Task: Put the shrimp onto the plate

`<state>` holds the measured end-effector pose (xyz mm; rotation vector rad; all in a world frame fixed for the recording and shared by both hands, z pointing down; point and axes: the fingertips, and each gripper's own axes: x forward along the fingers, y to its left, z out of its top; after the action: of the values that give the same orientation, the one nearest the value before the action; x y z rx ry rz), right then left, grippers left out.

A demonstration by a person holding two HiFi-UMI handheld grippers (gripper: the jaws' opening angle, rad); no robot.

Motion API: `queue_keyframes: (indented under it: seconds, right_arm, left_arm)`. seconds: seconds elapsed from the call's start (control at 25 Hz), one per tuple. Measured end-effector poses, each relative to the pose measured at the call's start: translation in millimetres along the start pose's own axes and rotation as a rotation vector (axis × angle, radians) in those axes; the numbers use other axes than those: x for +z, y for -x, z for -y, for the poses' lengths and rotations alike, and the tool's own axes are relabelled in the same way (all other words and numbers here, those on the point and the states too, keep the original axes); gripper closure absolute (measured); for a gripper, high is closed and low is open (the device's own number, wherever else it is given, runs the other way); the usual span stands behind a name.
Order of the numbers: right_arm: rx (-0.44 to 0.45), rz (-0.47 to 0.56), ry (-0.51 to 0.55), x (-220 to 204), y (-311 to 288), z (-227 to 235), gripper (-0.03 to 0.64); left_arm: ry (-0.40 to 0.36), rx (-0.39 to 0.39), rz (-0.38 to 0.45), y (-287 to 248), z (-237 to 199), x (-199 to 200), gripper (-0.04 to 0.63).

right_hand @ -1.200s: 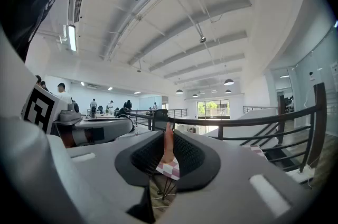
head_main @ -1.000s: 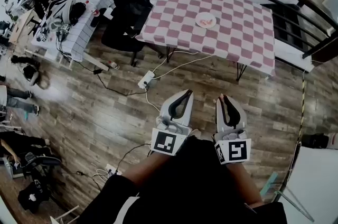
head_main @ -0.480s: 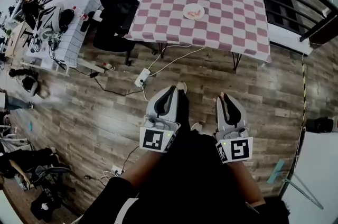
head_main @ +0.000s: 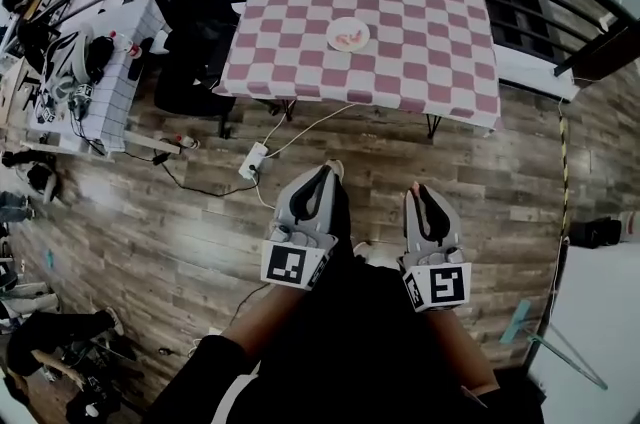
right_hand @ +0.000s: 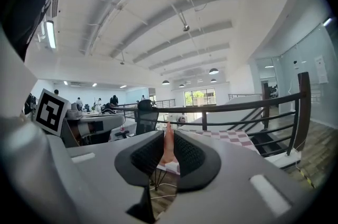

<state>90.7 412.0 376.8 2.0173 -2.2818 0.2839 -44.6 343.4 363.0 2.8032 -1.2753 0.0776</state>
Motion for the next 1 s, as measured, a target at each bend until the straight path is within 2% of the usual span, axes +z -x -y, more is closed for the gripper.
queue_keyframes:
  seconds: [0.24, 0.48, 0.68, 0.84, 1.0]
  right_arm:
    - [0.018, -0.006, 0.0, 11, -70, 12, 0.561]
    - [0.002, -0.032, -0.004, 36, -156, 29, 0.561]
    - [0.003, -0.057, -0.011, 54, -232, 34, 0.561]
    - [0.006, -0.067, -0.006, 65, -284, 35, 0.561]
    - [0.0, -0.081, -0.013, 66, -328, 38, 0.561]
  left_arm:
    - [0.002, -0.002, 0.015, -58, -43, -1, 0.588]
    - [0.05, -0.023, 0.029, -119, -92, 12, 0.588]
    - [0.084, -0.071, -0.005, -179, -124, 13, 0.588]
    - [0.091, -0.119, 0.008, -216, -152, 24, 0.588]
    - [0.102, -0.125, 0.003, -245, -186, 26, 0.588]
